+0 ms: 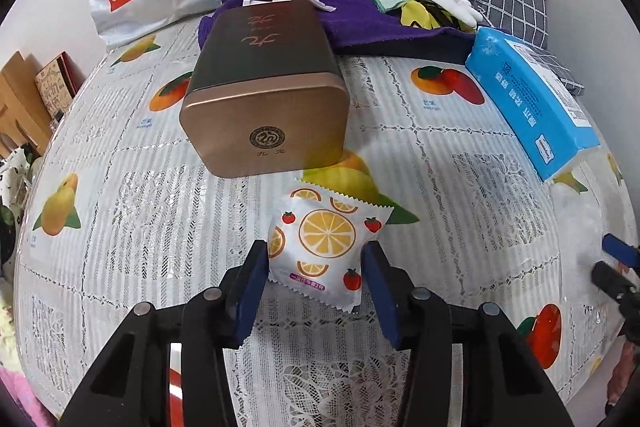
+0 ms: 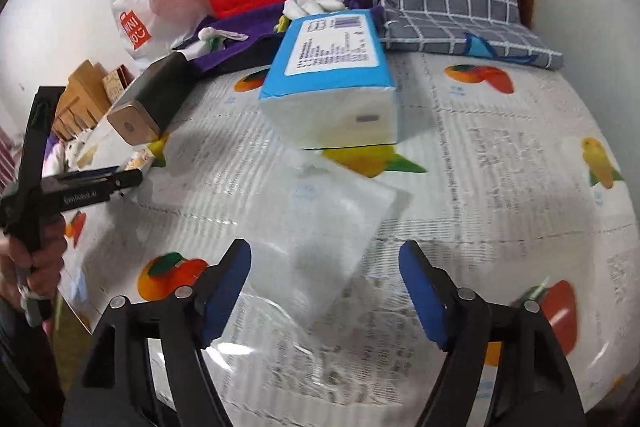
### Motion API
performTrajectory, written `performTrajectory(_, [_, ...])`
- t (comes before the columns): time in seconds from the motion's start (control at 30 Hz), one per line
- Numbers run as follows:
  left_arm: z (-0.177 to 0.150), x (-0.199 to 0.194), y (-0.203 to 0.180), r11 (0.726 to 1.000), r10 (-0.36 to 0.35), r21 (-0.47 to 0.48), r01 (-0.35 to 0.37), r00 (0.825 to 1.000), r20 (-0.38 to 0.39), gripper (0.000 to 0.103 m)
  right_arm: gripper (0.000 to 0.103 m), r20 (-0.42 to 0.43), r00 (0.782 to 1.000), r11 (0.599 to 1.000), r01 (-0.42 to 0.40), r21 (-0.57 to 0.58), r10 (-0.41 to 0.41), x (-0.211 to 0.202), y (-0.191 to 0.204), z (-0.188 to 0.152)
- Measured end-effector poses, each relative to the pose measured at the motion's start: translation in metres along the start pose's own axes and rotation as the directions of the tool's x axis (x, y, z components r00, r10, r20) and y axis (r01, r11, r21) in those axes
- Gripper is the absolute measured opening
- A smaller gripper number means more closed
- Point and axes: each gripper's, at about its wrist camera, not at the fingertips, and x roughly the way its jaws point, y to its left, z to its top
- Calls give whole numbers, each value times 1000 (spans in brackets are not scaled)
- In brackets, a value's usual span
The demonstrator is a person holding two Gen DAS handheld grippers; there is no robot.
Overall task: Organize soft objects
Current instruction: 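Grasp the orange-print snack packet with left tool while right tool holds the mesh bag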
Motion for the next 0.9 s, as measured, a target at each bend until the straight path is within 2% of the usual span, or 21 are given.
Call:
performTrajectory(0.07, [0, 0, 0, 1000, -3, 3, 3, 1000, 4, 45, 78, -17, 1000, 1000, 22, -11, -22, 13, 9, 1])
performTrajectory(0.2, [-1, 0, 0, 1000, -17, 7, 17, 1000, 9, 40, 98, -6, 997, 995, 82, -51, -83, 26, 29, 2])
performTrajectory(0.3, [-1, -1, 0, 1000, -24, 10, 24, 1000, 16, 35, 98, 7, 988, 984, 157, -81, -157, 34, 40, 3])
performTrajectory(0.33, [-1, -1, 0, 1000, -28, 12, 28, 999, 17, 33, 97, 18, 987, 984, 159, -86, -158, 35, 43, 3])
performTrajectory(0.43, [0, -1, 3, 999, -44, 4, 44, 999, 16, 29, 82, 38, 987, 983, 159, -95, -156, 32, 47, 3])
performTrajectory(0.5, [0, -2, 7, 998, -60, -9, 60, 998, 12, 27, 59, 52, 987, 981, 158, -115, -152, 30, 50, 2])
performTrajectory(0.53, [0, -3, 10, 997, -72, -23, 73, 997, 7, 26, 53, 58, 987, 979, 154, -135, -147, 29, 52, 2])
performTrajectory(0.63, [-1, -6, 14, 995, -95, -42, 95, 996, 1, 23, 7, 51, 991, 977, 129, -169, -122, 26, 56, 0])
performTrajectory(0.73, [-3, -8, 18, 994, -96, -58, 96, 995, 2, 21, 6, 38, 994, 979, 111, -173, -106, 24, 57, 2])
performTrajectory(0.9, [-3, -19, 26, 991, -103, -82, 104, 995, 17, 21, 6, 50, 998, 988, 42, -148, -35, 10, 57, 5])
